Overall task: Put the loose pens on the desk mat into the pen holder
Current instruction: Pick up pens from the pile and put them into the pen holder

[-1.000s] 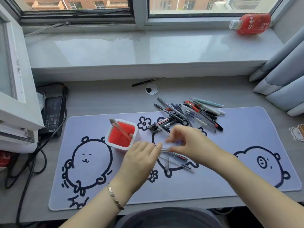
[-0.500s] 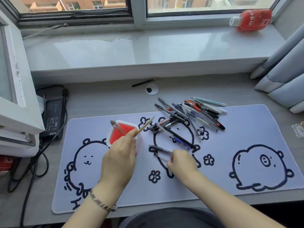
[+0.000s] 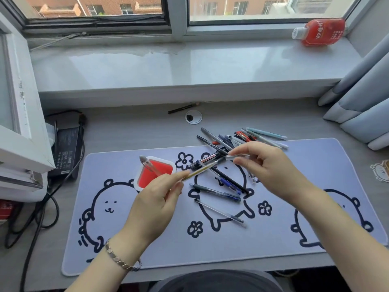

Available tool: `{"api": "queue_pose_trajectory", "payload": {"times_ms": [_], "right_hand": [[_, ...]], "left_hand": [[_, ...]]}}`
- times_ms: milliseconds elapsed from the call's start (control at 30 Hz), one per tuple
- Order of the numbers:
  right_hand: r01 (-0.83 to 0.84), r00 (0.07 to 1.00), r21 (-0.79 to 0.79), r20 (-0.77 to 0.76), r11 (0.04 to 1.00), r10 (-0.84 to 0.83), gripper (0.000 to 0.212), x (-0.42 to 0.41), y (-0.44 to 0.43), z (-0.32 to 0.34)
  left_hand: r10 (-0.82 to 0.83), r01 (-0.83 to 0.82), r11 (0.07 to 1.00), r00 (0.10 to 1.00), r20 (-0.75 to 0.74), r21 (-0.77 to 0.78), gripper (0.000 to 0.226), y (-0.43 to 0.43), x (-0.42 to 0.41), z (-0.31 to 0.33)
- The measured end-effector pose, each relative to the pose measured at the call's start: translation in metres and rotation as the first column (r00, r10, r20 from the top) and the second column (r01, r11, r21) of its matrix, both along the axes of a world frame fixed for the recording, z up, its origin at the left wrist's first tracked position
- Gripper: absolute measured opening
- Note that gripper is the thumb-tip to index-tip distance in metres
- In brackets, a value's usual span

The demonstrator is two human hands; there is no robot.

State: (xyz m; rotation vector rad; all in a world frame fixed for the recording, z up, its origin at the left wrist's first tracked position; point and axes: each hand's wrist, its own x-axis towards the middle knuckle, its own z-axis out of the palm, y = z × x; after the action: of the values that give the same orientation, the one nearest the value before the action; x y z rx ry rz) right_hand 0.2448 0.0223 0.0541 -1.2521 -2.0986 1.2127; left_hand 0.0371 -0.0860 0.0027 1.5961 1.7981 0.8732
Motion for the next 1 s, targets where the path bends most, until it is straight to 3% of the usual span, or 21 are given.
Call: {"api": "queue_pose_trajectory", "payload": {"times_ms": [167, 400, 567, 733, 900, 1000], "right_hand": [[-0.064, 0.997, 0.090, 0.046, 0.994, 0.060, 0.021, 0.002, 0.002, -0.005], [-0.086, 0.994, 0.100, 0.073, 0.991, 0.079, 0.018, 0.000, 0.001, -0.007], [-0.197, 0.977, 0.071, 0.098, 0.978, 0.190, 0.013, -0.005, -0.005, -0.007], [-0.219, 0.975, 0.031, -0.010, 0.975, 0.220, 0.013, -0.021, -0.020, -0.017], [-0.102, 0.979, -0.101, -0.187, 0.990, 0.082, 0.008, -0.043, -0.024, -0.012], [0.011, 0.989, 0.009, -0.148, 1.000, -0.010, 0.009, -0.066, -0.021, -0.018]], "left_hand": [[-0.023, 0.023, 1.000, 1.000, -0.015, 0.008, 0.037, -0.002, 0.001, 0.001], [-0.041, 0.042, 0.999, 0.997, -0.060, 0.019, 0.037, -0.004, 0.004, 0.005], [-0.089, 0.098, 0.994, 0.985, -0.147, 0.050, 0.032, -0.004, 0.005, 0.005], [-0.147, 0.159, 0.983, 0.982, -0.122, 0.093, 0.027, -0.006, 0.008, 0.008], [0.007, -0.015, 0.994, 0.997, 0.080, 0.107, 0.032, -0.012, -0.007, 0.011], [0.236, -0.236, 0.971, 0.972, -0.009, 0.045, 0.064, -0.004, -0.028, 0.004]]}}
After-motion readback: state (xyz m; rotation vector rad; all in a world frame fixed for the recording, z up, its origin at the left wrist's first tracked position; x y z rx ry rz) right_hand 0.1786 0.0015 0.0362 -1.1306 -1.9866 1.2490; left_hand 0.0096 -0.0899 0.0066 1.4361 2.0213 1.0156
